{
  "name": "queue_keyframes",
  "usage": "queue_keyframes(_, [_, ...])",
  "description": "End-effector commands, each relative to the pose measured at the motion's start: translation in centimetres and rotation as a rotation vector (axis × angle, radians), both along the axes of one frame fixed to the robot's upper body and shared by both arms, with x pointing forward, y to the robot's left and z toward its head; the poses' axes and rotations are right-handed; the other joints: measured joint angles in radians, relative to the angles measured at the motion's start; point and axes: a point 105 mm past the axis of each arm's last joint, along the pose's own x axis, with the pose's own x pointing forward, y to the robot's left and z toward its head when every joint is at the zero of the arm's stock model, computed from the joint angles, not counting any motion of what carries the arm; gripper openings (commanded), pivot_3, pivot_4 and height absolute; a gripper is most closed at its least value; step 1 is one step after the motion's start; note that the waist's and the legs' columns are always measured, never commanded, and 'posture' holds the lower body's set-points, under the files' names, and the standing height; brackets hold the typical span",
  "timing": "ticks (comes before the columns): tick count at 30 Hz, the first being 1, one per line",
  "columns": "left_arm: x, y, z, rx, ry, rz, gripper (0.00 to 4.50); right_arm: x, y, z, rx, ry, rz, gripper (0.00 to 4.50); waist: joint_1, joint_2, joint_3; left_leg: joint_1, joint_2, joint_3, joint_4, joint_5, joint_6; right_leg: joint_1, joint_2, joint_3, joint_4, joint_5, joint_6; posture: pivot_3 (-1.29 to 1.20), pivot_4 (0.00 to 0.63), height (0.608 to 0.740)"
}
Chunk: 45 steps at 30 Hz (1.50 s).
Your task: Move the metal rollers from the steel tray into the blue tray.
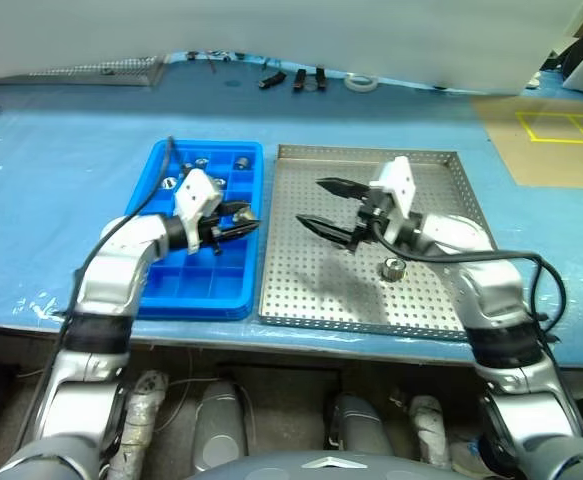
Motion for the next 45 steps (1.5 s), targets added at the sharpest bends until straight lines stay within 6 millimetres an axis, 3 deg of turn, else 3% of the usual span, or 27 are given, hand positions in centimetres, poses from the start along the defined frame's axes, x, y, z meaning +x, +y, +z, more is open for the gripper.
queue_keyframes(1, [-1.0, 1.9, 2.0, -0.022, -0.112, 0.172, 1.88, -0.1, 2.1, 0.7, 0.001, -0.039, 0.126, 3.98, 0.027, 0.0, 0.001, -0.001, 0.0, 0.0, 0.0, 0.0, 0.0, -0.001, 0.0, -0.001, 0.0, 0.0, 0.0, 0.42, 0.15, 0.74])
queue_keyframes(4, [-1.6, 4.3, 1.9, -0.041, -0.157, 0.368, 1.88, -0.1, 4.1, 0.7, 0.0, -0.036, 0.218, 3.98, 0.061, 0.0, 0.001, -0.004, 0.001, -0.002, 0.0, 0.0, -0.001, -0.002, 0.0, -0.001, 0.0, 0.0, 0.0, 0.49, 0.15, 0.74])
queue_keyframes(8, [-3.4, 5.9, 1.2, -0.058, -0.144, 0.489, 1.88, -0.2, 5.8, 1.0, 0.005, -0.043, 0.295, 3.98, 0.1, 0.0, 0.001, -0.012, 0.001, -0.006, 0.003, 0.001, -0.001, -0.007, 0.0, -0.003, 0.001, 0.0, 0.0, 0.55, 0.15, 0.74])
queue_keyframes(17, [-6.8, 8.8, -1.0, -0.052, -0.066, 0.654, 1.88, -0.1, 6.5, 1.2, -0.001, -0.048, 0.338, 3.98, 0.18, 0.0, 0.001, -0.015, 0.002, -0.01, 0.006, 0.001, -0.001, -0.008, 0.001, -0.001, 0.003, 0.0, 0.0, 0.58, 0.15, 0.74])
queue_keyframes(26, [-5.7, 8.4, -1.7, -0.048, -0.035, 0.641, 1.88, 0.2, 6.2, 1.0, -0.008, -0.049, 0.311, 3.98, 0.239, 0.0, 0.001, -0.013, 0.001, -0.011, 0.006, 0.001, -0.002, -0.007, 0.001, -0.001, 0.005, 0.0, 0.001, 0.55, 0.15, 0.74])
queue_keyframes(36, [-4.0, 6.4, -0.5, -0.062, -0.058, 0.535, 1.88, 0.4, 5.3, 0.9, -0.005, -0.053, 0.257, 3.98, 0.232, 0.0, 0.001, -0.013, 0.001, -0.013, 0.009, 0.002, -0.004, -0.008, 0.002, 0.0, 0.008, 0.0, 0.001, 0.49, 0.15, 0.74])
queue_keyframes(45, [-3.7, 7.1, -2.0, -0.036, -0.003, 0.541, 1.88, 0.3, 4.7, 0.7, -0.007, -0.056, 0.226, 3.98, 0.226, 0.0, 0.001, -0.013, 0.001, -0.013, 0.011, 0.003, -0.006, -0.01, 0.003, 0.001, 0.014, 0.0, 0.001, 0.46, 0.15, 0.74])
